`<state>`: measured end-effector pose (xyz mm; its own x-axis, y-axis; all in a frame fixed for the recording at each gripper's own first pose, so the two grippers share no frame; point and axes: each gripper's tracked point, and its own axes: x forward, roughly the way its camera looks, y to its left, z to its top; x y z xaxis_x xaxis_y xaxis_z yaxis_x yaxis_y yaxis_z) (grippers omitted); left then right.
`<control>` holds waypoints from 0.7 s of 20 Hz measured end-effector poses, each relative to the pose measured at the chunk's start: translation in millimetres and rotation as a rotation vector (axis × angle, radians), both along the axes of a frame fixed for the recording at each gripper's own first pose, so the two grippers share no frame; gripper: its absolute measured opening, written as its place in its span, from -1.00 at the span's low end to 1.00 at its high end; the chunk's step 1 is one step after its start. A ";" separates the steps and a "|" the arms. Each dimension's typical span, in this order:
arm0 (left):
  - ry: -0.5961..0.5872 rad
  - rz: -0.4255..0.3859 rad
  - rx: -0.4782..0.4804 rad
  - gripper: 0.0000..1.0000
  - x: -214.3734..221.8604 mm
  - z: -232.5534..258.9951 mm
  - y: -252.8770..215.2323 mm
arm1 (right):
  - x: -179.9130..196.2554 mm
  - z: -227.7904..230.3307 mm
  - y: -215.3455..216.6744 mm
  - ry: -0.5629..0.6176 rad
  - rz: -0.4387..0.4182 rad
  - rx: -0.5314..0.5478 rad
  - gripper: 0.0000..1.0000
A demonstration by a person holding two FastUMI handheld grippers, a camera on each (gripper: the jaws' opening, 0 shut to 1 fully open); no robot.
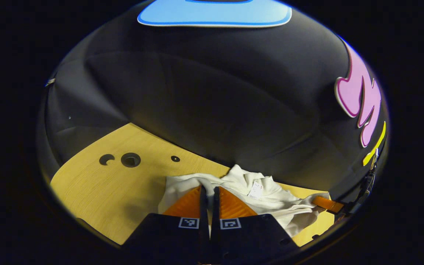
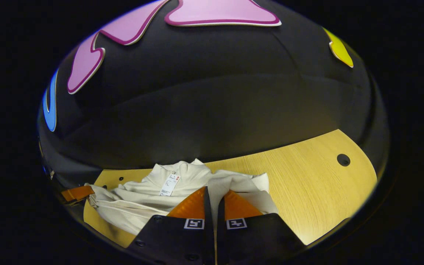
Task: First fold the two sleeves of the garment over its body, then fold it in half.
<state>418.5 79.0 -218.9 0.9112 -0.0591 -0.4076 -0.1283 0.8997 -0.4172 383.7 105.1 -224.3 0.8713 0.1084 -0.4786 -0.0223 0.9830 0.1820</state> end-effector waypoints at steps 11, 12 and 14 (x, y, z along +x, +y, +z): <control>-0.021 0.054 0.202 -0.23 16.4 1.0 30.4 | 7.7 -17.4 4.5 -0.032 0.042 -0.064 -0.06; -0.033 0.070 0.200 0.10 10.6 9.3 34.8 | 7.5 -11.0 1.5 -0.053 0.039 -0.084 0.35; -0.061 0.098 0.221 0.75 -1.1 30.9 43.0 | 2.7 10.3 -0.6 -0.099 0.045 -0.101 1.00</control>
<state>417.4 122.0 -188.0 0.9315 0.1150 -0.3450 -0.2000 0.9544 -0.2217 386.4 104.5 -214.0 0.9102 0.1045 -0.4008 -0.0801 0.9938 0.0772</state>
